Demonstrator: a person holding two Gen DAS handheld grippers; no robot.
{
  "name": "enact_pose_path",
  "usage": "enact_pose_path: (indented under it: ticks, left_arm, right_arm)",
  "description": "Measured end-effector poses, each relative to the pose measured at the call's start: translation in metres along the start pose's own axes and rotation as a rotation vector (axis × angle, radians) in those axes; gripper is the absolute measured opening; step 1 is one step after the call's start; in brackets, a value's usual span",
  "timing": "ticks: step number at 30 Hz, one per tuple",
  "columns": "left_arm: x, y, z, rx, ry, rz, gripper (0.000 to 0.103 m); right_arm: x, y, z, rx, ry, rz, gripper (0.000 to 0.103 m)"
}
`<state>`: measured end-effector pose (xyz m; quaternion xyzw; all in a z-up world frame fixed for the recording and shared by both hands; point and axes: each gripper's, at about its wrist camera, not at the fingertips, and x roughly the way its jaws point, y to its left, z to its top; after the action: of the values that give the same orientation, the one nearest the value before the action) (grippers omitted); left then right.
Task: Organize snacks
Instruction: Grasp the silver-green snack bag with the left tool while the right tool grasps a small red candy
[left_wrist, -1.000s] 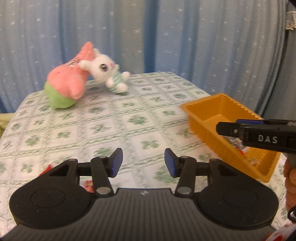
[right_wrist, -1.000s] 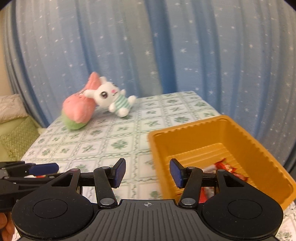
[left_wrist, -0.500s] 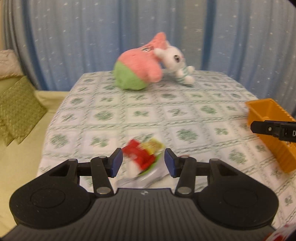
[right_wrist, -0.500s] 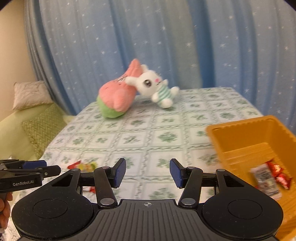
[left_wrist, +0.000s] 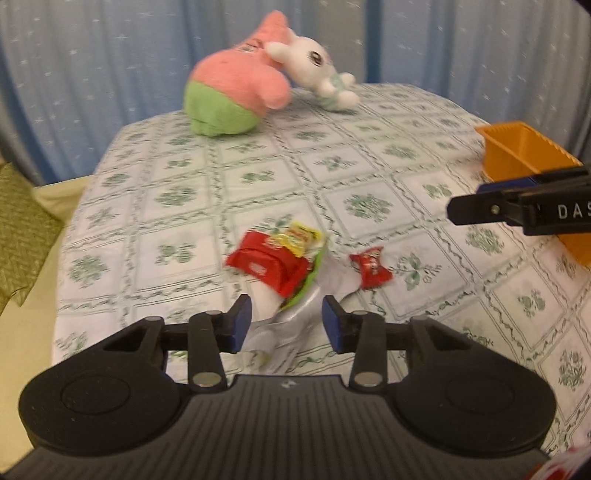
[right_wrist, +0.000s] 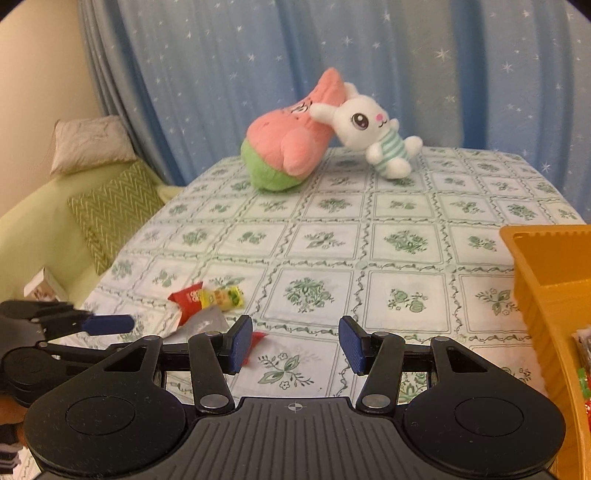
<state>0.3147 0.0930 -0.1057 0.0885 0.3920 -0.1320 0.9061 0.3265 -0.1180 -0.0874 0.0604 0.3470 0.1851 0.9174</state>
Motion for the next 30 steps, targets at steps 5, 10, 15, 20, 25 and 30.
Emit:
enact_pose_path:
  ticks: [5,10,15,20,25,30]
  left_arm:
    - [0.013,-0.006,0.001,0.066,0.014,-0.019,0.036]
    - [0.022,-0.003,0.000,0.025,0.047,-0.034,0.030]
    - [0.027,-0.001,-0.002,-0.058,0.075,-0.019,0.026]
    - [0.026,0.000,0.000,-0.118,0.078,-0.021,0.025]
    - [0.017,0.002,0.004,-0.119,0.047,0.008,0.024]
    - [0.006,0.015,0.008,-0.144,0.014,0.065,0.024]
  right_arm:
    - [0.007,-0.003,-0.001,-0.003,0.024,0.006,0.053]
    - [0.012,-0.003,0.000,-0.012,0.034,0.021,0.053]
    - [0.022,0.001,-0.002,-0.032,0.054,0.035,0.053]
    - [0.034,0.007,-0.003,-0.048,0.071,0.051,0.053]
    - [0.048,0.011,-0.005,-0.028,0.092,0.084,0.053]
    - [0.059,0.014,-0.009,-0.030,0.111,0.104,0.053]
